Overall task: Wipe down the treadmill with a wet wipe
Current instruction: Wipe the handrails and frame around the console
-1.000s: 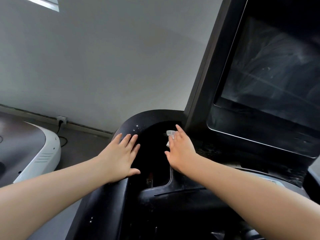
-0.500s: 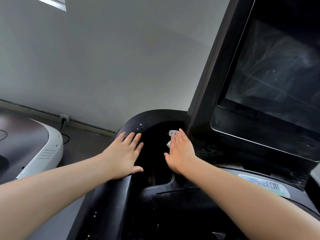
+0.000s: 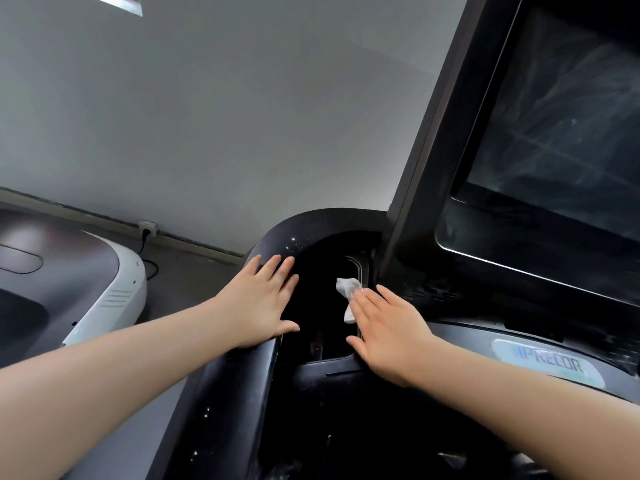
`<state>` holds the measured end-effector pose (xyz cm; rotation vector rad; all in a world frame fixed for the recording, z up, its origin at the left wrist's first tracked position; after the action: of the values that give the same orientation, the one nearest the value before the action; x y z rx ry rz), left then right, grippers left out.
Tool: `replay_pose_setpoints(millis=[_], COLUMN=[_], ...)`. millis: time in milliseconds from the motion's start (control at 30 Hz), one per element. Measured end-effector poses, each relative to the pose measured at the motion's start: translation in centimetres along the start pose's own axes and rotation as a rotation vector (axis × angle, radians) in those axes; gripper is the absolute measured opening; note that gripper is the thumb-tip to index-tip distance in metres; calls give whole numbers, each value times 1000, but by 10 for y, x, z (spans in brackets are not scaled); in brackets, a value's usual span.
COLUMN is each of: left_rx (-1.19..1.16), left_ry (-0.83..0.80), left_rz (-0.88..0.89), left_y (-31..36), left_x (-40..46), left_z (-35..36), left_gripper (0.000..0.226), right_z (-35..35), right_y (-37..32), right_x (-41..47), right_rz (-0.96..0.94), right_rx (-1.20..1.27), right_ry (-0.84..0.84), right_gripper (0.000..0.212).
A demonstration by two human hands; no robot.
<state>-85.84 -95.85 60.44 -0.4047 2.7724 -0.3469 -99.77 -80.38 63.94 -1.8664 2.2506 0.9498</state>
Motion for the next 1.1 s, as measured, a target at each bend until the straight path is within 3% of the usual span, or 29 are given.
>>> replay_pose_setpoints(millis=[67, 233, 400, 500, 633, 667, 733, 800, 933, 1000, 1067, 1100], left_rx=[3, 21, 13, 6, -106, -123, -141, -149, -182, -203, -212, -211], left_ry=[10, 19, 69, 104, 273, 319, 378, 417, 409, 395, 378, 376], left_rz=[2, 5, 8, -5, -15, -3, 0, -16, -67, -79, -87, -89], left_y=[-1, 0, -2, -7, -15, -17, -19, -17, -18, -17, -15, -14], left_x=[1, 2, 1, -5, -23, -28, -37, -47, -61, -65, -70, -71], left_z=[1, 1, 3, 3, 9, 13, 21, 23, 36, 42, 43, 43], left_gripper=[84, 84, 78, 69, 62, 61, 60, 58, 57, 57, 57, 57], right_z=[3, 14, 2, 8, 31, 26, 13, -1, -13, -21, -26, -23], right_y=[-2, -44, -93, -110, -101, -101, -110, -125, -144, -136, -124, -119], right_x=[-10, -10, 0, -6, -39, -43, -37, -25, -7, 6, 12, 10], right_rz=[-70, -162, -87, -151, -189, -189, -211, -149, 108, 204, 208, 136], right_rx=[79, 263, 493, 401, 311, 355, 526, 913, 1695, 1961, 2048, 1924], right_ry=[51, 32, 58, 30, 149, 148, 170, 14, 10, -23, -81, -88], right_gripper=[92, 93, 55, 73, 60, 65, 69, 58, 57, 50, 44, 40])
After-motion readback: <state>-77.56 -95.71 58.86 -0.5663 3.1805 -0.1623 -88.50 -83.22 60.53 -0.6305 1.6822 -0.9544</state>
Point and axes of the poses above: each hand's wrist, its own x-axis towards the middle knuckle, its own z-axis out of the palm, y = z × x, the point moved 1 cm from there along x, towards the middle knuckle, and after that the axes turned 4 degrees about -y, right-handed, at the moved point
